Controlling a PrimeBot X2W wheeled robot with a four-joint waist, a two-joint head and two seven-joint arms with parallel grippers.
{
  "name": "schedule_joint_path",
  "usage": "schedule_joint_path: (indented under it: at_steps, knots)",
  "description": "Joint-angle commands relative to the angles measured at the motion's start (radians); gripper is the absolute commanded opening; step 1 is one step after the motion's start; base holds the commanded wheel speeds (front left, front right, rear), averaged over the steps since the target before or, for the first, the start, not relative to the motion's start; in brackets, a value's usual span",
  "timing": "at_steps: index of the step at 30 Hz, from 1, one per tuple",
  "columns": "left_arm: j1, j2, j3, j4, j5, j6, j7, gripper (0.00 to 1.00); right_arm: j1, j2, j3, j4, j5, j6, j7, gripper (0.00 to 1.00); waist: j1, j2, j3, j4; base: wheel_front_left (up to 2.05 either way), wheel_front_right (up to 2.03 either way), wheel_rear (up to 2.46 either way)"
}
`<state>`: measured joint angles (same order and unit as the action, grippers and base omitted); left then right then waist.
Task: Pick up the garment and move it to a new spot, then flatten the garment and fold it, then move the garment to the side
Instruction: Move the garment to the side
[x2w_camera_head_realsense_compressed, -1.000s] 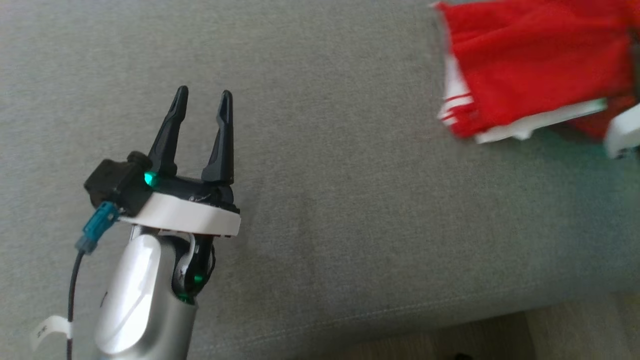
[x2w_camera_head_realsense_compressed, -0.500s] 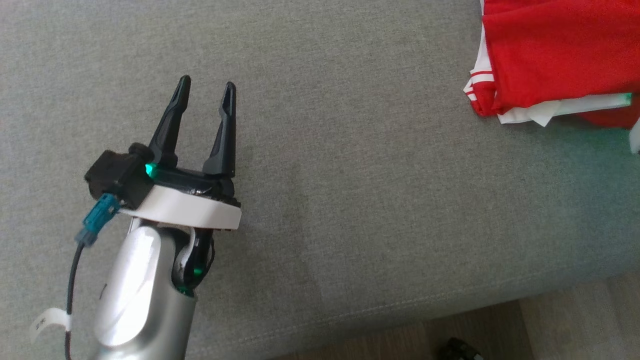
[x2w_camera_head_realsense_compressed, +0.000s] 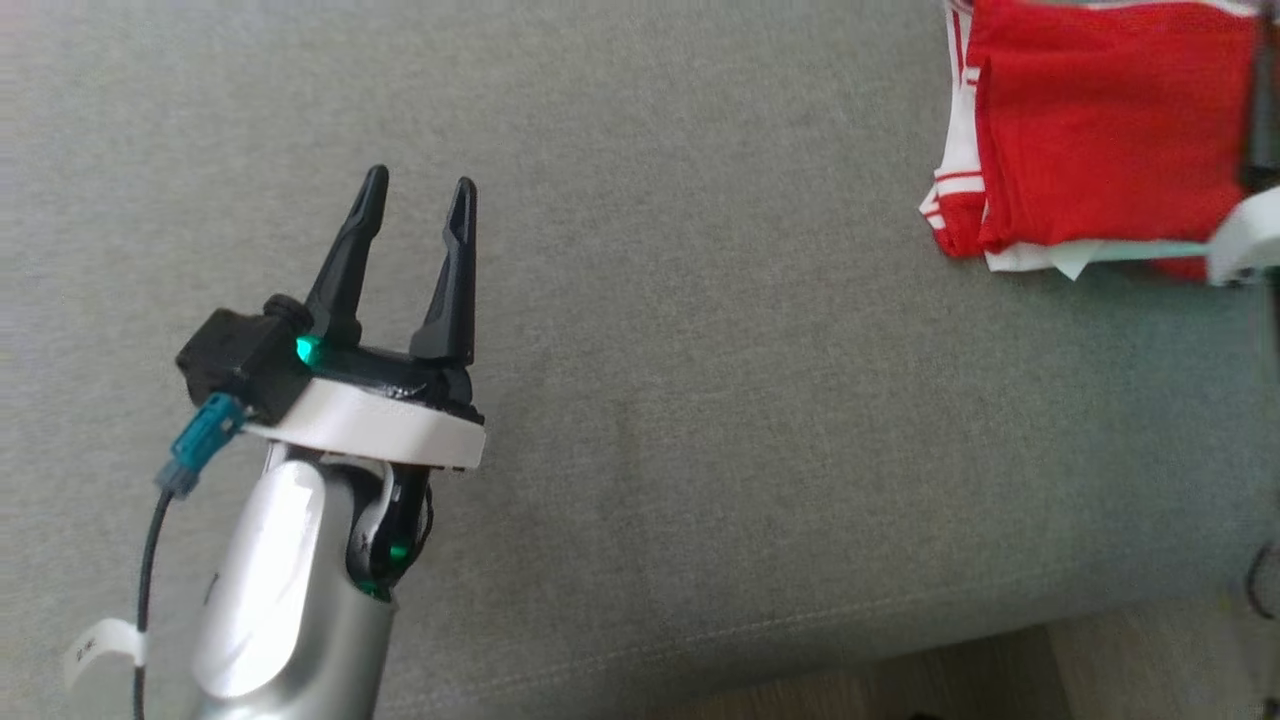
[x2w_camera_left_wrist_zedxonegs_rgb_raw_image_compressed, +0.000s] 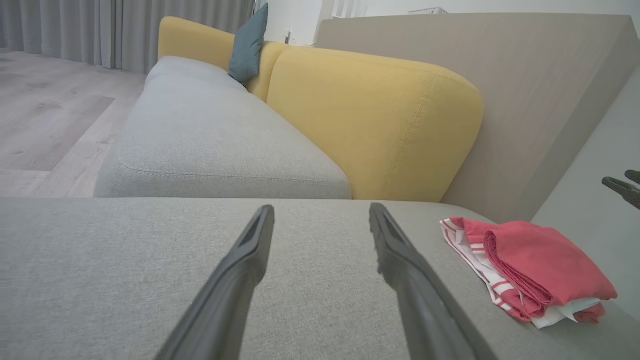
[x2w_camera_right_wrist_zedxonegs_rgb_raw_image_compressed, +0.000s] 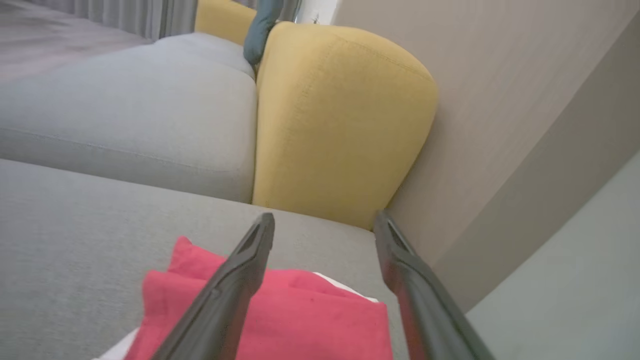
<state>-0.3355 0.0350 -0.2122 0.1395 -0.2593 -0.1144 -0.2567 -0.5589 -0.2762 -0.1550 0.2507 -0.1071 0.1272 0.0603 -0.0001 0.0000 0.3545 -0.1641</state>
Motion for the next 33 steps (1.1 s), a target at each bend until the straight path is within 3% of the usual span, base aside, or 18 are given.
schedule_joint_path:
  at_steps: [1, 11, 15, 22, 33]
  knots:
    - [0.001, 0.015, 0.023, -0.032, -0.012, 0.006, -0.005, 1.0, 0.011, 0.019, 0.045, -0.055, 0.003, 0.003, -0.015, 1.0, 0.0001, 0.0, -0.044, 0.027, 0.0, 0.0, 0.0]
    - [0.059, 0.015, 0.047, -0.051, -0.039, 0.042, -0.005, 1.0, 0.092, 0.178, 0.148, -0.091, 0.068, 0.003, -0.126, 1.0, 0.0001, 0.0, -0.152, 0.111, 0.0, 0.0, 0.0]
    - [0.087, 0.015, 0.052, -0.051, -0.024, 0.047, -0.005, 1.0, 0.151, 0.207, 0.163, -0.079, 0.099, 0.003, -0.178, 1.0, 0.0001, 0.0, -0.181, 0.139, 0.0, 0.0, 0.0]
    - [0.171, 0.015, 0.068, -0.054, -0.01, 0.055, -0.005, 1.0, 0.299, 0.225, 0.191, -0.05, 0.183, 0.003, -0.287, 1.0, 0.0001, 0.0, -0.232, 0.183, 0.0, 0.0, 0.0]
    - [0.228, 0.015, 0.06, -0.082, 0.01, 0.06, -0.005, 1.0, 0.385, 0.226, 0.217, -0.039, 0.271, 0.003, -0.32, 1.0, 0.0001, 0.0, -0.259, 0.187, 0.0, 0.0, 0.0]
